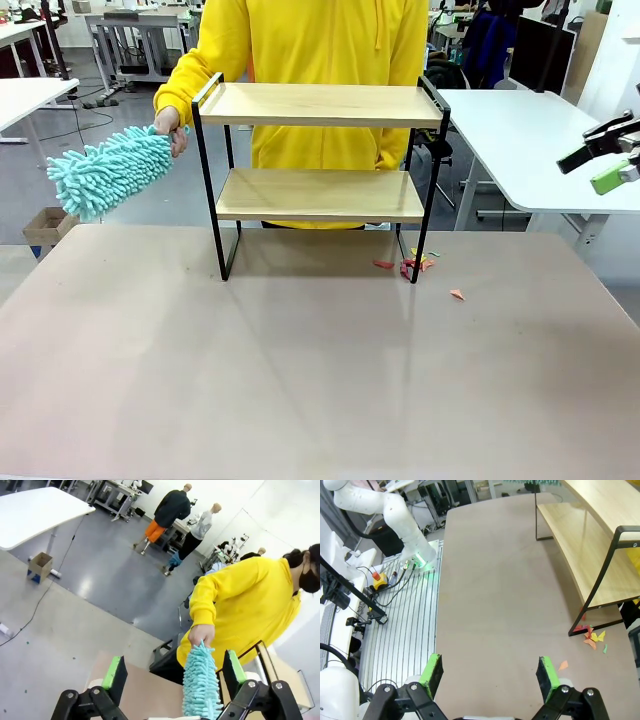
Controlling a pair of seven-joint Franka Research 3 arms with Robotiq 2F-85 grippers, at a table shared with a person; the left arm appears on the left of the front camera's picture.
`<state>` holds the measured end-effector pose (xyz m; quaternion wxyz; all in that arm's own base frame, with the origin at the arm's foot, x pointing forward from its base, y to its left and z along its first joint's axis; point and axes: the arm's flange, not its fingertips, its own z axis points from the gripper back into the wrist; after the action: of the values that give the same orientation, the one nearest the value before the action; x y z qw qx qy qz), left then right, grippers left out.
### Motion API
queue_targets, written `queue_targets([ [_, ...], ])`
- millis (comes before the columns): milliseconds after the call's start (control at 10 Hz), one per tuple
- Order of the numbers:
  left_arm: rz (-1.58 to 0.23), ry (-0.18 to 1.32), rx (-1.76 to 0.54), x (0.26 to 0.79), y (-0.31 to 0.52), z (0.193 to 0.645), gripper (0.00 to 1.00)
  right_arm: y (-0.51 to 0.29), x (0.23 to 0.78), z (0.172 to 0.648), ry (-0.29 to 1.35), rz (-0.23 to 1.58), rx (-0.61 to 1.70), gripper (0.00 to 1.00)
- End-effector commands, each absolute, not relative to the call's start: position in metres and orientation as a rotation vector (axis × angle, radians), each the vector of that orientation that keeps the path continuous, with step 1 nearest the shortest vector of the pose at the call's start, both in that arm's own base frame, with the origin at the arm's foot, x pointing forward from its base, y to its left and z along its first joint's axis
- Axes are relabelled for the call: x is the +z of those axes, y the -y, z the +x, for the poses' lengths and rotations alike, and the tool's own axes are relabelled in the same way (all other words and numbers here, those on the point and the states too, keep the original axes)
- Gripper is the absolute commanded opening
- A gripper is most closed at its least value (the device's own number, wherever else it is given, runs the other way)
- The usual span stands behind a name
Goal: Clean the shelf.
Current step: Hand the Duster back to the human.
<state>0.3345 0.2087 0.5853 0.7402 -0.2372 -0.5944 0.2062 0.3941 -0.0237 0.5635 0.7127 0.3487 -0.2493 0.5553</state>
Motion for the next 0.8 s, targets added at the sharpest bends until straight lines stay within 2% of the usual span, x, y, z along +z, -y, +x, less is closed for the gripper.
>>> queue_targets([
  [0,-0.501,1.298,0.429,0.5795,-0.1991,0.3354,1.00,0.0242,0.5654,0.3928,0.554,0.773,1.236,1.00],
  [700,-0.501,1.298,0.429,0.5795,-0.1991,0.3354,1.00,0.0242,0.5654,0.3928,0.554,0.773,1.236,1.00],
])
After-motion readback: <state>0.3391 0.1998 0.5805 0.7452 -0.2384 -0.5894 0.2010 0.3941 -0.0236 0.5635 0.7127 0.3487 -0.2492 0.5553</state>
